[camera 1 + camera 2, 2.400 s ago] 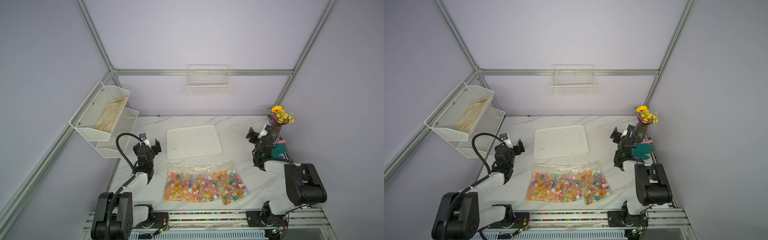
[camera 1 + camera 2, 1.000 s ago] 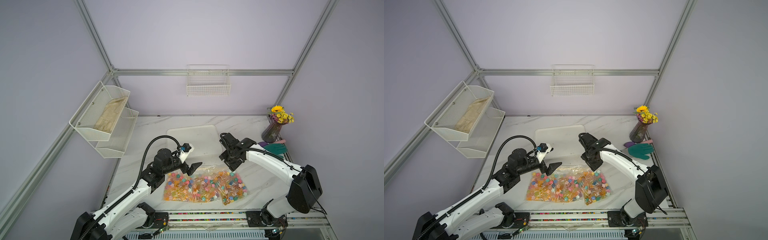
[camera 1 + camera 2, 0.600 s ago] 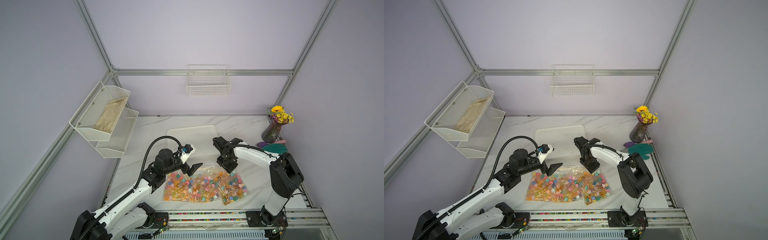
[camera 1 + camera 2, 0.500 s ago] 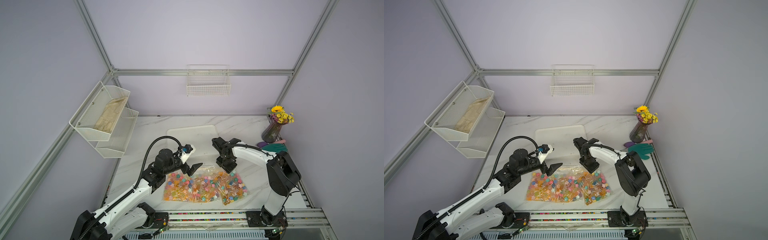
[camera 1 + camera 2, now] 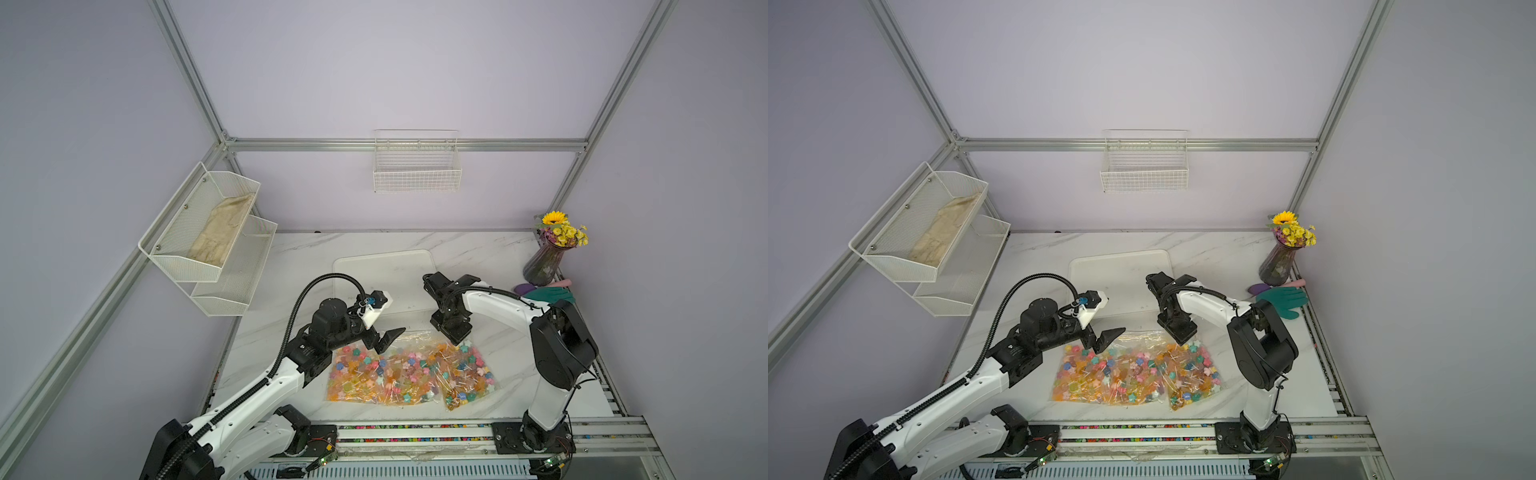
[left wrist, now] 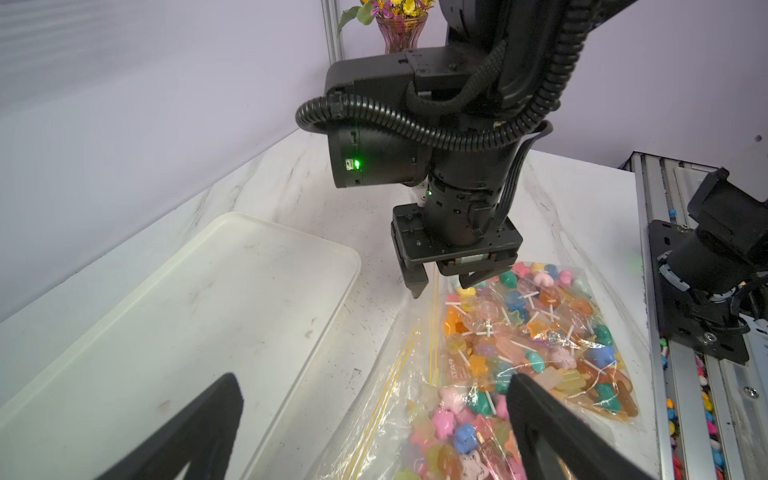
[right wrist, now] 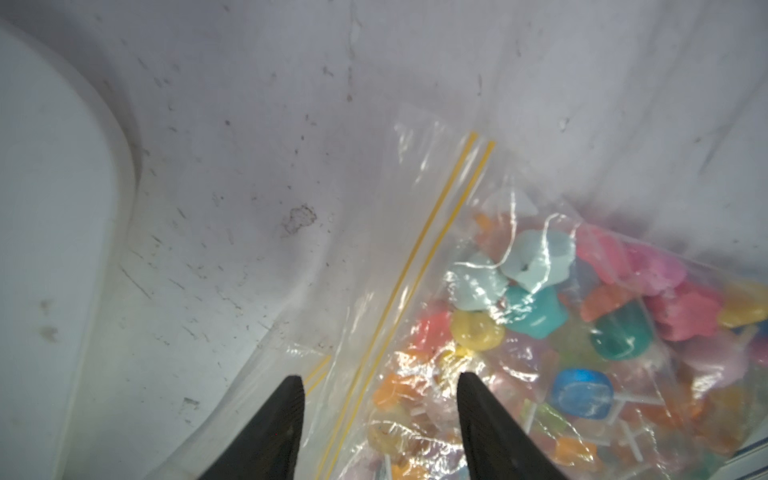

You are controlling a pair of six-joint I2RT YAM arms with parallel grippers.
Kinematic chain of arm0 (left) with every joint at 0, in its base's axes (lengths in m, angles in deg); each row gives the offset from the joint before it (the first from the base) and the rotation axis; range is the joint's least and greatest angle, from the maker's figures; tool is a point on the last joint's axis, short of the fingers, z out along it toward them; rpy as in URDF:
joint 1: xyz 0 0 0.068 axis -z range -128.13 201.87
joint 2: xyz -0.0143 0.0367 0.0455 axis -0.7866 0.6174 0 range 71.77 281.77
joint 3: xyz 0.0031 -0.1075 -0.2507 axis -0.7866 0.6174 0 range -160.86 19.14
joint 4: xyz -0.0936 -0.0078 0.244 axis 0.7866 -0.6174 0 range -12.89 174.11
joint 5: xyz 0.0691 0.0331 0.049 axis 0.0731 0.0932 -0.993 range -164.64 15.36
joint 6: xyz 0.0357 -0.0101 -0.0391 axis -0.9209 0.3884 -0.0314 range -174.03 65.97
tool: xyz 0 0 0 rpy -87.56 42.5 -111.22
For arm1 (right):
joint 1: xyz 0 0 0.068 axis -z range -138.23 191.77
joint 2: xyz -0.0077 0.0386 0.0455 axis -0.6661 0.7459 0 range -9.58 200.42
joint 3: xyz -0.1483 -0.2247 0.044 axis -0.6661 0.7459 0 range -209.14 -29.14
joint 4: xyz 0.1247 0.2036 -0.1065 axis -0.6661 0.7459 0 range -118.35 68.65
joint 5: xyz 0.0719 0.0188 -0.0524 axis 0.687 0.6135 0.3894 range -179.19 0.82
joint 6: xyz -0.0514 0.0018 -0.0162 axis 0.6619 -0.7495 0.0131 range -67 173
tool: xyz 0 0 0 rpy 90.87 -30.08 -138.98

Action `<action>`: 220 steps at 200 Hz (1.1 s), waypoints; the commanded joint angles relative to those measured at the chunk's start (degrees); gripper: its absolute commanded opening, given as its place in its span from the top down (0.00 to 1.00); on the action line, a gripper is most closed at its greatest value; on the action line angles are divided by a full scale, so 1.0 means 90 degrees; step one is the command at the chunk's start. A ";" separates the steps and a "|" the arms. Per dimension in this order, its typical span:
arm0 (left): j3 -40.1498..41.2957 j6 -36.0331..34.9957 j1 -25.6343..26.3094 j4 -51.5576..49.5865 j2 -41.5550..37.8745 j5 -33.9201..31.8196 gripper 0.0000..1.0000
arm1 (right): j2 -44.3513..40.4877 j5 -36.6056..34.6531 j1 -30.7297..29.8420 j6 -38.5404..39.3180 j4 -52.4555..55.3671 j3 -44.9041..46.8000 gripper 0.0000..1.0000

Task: Pour candies out of the ziploc bag
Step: Move the ziploc bag to the center of the board.

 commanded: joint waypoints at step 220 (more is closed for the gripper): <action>-0.0057 -0.0328 0.0250 -0.0148 0.0085 -0.0225 0.03 | -0.0045 -0.0176 0.0135 0.0120 -0.0191 0.0187 0.98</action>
